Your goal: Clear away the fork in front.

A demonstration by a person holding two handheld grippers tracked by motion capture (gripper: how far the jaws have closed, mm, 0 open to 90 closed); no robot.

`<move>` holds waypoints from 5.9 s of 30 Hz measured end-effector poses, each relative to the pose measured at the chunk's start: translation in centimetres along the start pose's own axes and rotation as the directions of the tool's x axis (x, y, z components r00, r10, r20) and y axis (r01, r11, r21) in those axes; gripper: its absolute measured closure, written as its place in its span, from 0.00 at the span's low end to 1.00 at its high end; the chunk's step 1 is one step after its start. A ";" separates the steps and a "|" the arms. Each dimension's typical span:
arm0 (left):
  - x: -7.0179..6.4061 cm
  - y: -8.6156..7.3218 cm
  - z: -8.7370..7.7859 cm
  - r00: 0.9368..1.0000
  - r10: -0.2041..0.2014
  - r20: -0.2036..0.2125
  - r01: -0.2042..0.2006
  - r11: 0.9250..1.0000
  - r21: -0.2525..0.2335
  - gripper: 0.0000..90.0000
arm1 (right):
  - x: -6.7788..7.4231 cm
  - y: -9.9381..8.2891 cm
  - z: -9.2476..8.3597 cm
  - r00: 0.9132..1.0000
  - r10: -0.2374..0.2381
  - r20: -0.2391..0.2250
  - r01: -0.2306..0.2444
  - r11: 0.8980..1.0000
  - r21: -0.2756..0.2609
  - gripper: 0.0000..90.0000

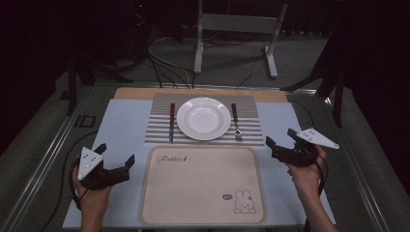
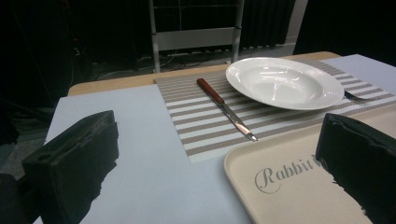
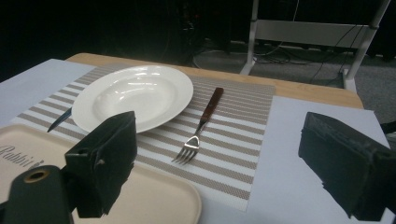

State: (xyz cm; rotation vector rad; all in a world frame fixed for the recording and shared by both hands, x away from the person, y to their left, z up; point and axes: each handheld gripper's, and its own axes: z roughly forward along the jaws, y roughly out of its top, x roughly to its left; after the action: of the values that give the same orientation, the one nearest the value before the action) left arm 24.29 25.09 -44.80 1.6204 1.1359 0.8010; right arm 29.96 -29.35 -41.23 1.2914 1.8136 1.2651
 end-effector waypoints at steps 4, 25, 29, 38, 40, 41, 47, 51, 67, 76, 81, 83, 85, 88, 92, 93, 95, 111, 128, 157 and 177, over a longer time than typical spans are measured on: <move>0.0 0.0 0.0 1.000 0.000 -0.001 0.000 1.000 -0.001 0.00 | -0.1 0.5 0.6 1.000 0.003 0.000 -0.003 1.000 0.009 0.13; 0.0 -0.1 0.1 1.000 0.004 -0.006 -0.004 1.000 0.006 0.00 | -0.1 2.1 4.1 1.000 0.002 0.009 -0.003 0.998 0.064 0.13; 0.0 -0.1 0.1 1.000 0.007 -0.006 -0.007 1.000 0.009 0.00 | -0.1 2.3 4.8 1.000 -0.003 0.009 0.002 0.997 0.079 0.13; 0.0 -0.1 0.1 1.000 0.003 -0.006 -0.003 1.000 0.009 0.00 | -0.3 3.8 6.1 1.000 0.002 0.012 -0.003 0.996 0.093 0.13; 0.1 -0.1 0.1 1.000 0.002 -0.008 -0.002 1.000 0.008 0.00 | -0.3 4.0 6.3 1.000 0.001 0.018 -0.002 0.996 0.092 0.13; 0.1 -0.1 0.1 1.000 0.002 -0.007 -0.002 1.000 0.009 0.00 | -0.3 4.1 6.4 1.000 0.001 0.019 -0.003 0.996 0.093 0.13; 0.1 -0.1 0.1 1.000 0.005 -0.010 -0.004 1.000 0.010 0.00 | -0.6 4.8 7.2 1.000 0.000 0.031 -0.003 0.994 0.110 0.13; 0.1 -0.2 0.2 1.000 0.005 -0.009 -0.005 1.000 0.012 0.00 | -0.8 5.3 7.9 0.999 0.004 0.048 -0.010 0.993 0.117 0.13; 0.0 -0.2 0.2 1.000 0.019 -0.013 -0.018 1.000 0.013 0.00 | -0.9 6.9 11.1 0.996 -0.017 0.088 0.004 0.990 0.144 0.13; 0.1 -0.2 0.1 1.000 0.013 -0.018 -0.013 1.000 0.009 0.00 | -1.0 7.0 13.0 0.992 -0.050 0.113 0.031 0.986 0.166 0.13; 0.1 -0.2 0.1 1.000 0.013 -0.018 -0.013 1.000 0.008 0.00 | -1.1 7.1 14.1 0.991 -0.059 0.123 0.038 0.985 0.170 0.13; 0.1 -0.2 0.1 1.000 0.013 -0.019 -0.013 1.000 0.007 0.00 | -1.1 7.1 14.5 0.992 -0.058 0.109 0.040 0.987 0.158 0.13; 0.1 -0.2 0.1 1.000 0.014 -0.018 -0.014 1.000 0.008 0.00 | -1.1 7.1 14.9 0.994 -0.051 0.092 0.037 0.988 0.148 0.13; 0.1 -0.2 0.1 1.000 0.011 -0.019 -0.011 1.000 0.004 0.00 | -1.1 6.9 15.6 0.996 -0.028 0.085 0.015 0.989 0.147 0.13; 0.1 -0.2 0.1 1.000 0.012 -0.022 -0.012 1.000 0.002 0.00 | -1.2 6.4 16.8 0.996 -0.002 0.088 -0.013 0.986 0.169 0.13; 0.1 -0.2 0.1 1.000 0.013 -0.022 -0.013 1.000 0.003 0.00 | -1.3 6.2 17.1 0.996 0.006 0.087 -0.021 0.983 0.182 0.14; 0.2 -0.2 0.1 1.000 0.012 -0.023 -0.012 1.000 0.001 0.00 | -1.4 5.8 17.6 0.996 0.021 0.082 -0.037 0.978 0.205 0.15; 0.4 -0.3 -0.1 1.000 -0.017 -0.022 0.017 1.000 -0.012 0.00 | -0.9 3.3 21.0 0.995 0.033 0.093 -0.059 0.955 0.290 0.20; 0.7 -0.4 -0.3 0.999 -0.036 -0.016 0.036 0.999 -0.019 0.00 | -0.3 0.2 24.3 0.991 0.047 0.125 -0.092 0.919 0.383 0.39; 0.7 -0.5 -0.2 0.999 -0.034 -0.025 0.034 0.999 -0.005 0.00 | -2.4 -0.7 20.8 0.995 -0.037 0.088 -0.026 0.783 0.622 0.86; 0.5 -0.6 0.0 0.999 -0.025 -0.021 0.025 1.000 0.004 0.00 | -0.9 -0.3 20.6 0.986 -0.167 0.010 0.111 0.696 0.710 0.87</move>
State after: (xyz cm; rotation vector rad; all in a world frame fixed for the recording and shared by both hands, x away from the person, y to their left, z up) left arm 24.30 25.64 -45.37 1.6017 1.1708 0.8015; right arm 47.64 -22.63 -49.56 1.5042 2.4026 0.3934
